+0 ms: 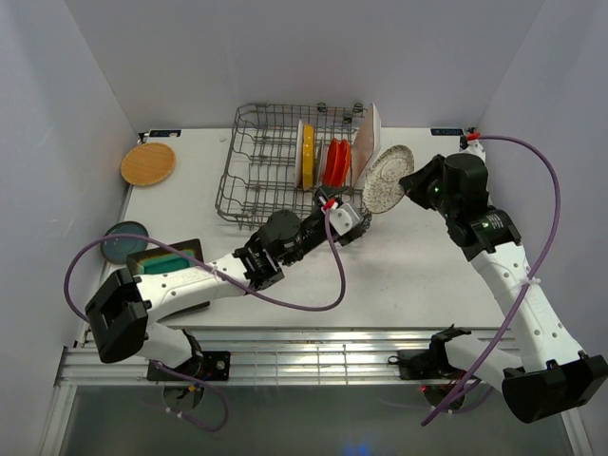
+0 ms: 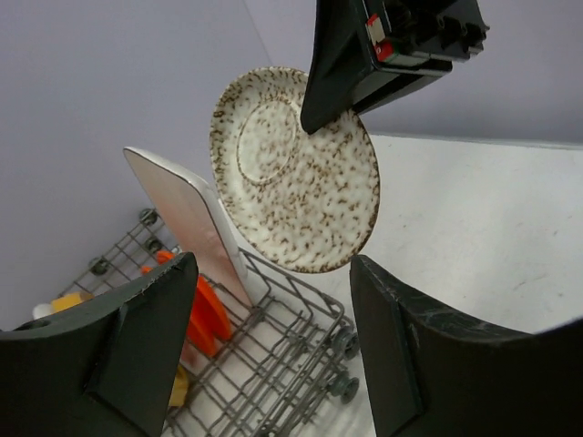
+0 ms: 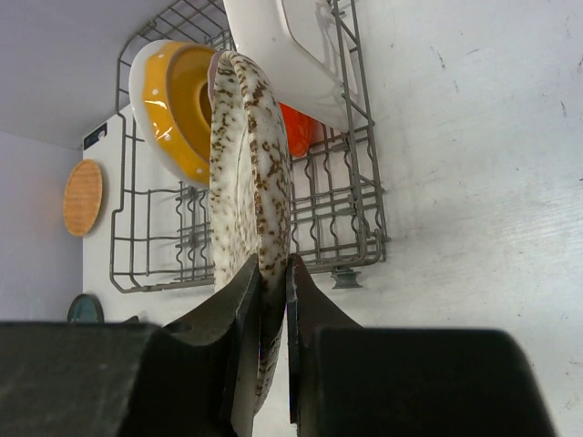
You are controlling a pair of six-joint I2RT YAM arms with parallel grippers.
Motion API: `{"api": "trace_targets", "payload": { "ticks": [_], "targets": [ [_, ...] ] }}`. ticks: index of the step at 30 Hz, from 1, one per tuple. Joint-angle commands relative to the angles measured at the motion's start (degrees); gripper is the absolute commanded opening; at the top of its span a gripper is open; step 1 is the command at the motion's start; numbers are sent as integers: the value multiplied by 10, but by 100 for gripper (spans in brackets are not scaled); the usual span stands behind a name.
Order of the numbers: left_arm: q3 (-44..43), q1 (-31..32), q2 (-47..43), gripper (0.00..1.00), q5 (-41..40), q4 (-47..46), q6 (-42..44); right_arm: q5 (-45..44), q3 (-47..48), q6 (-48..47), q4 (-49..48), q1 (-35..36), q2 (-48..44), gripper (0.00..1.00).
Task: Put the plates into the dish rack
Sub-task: Insert the plate into the dish rack.
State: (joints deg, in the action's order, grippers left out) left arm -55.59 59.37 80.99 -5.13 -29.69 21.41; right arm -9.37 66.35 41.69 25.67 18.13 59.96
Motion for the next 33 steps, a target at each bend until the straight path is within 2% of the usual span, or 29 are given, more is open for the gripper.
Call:
{"api": "trace_targets", "payload": {
  "ticks": [1, 4, 8, 14, 20, 31, 33],
  "targets": [
    [23, 18, -32, 78, -21, -33, 126, -13, 38, 15, -32, 2, -6, 8],
    [44, 49, -17, 78, -36, -52, 214, 2, 41, 17, -28, 2, -6, 8],
    [52, 87, 16, 78, -88, -84, 279, 17, 44, 28, -24, 2, -6, 8],
    [49, 100, 37, 77, -94, -89, 293, 45, 29, 39, -28, 2, -17, 8],
    [29, 107, 74, 76, -144, -109, 322, 74, 5, 56, -30, 2, -40, 8],
    [16, 107, 90, 62, -167, -133, 327, 124, -39, 66, -36, 7, -63, 8],
    [15, 107, 93, 57, -169, -136, 327, 125, -46, 68, -40, 9, -62, 8]
  ]
}}
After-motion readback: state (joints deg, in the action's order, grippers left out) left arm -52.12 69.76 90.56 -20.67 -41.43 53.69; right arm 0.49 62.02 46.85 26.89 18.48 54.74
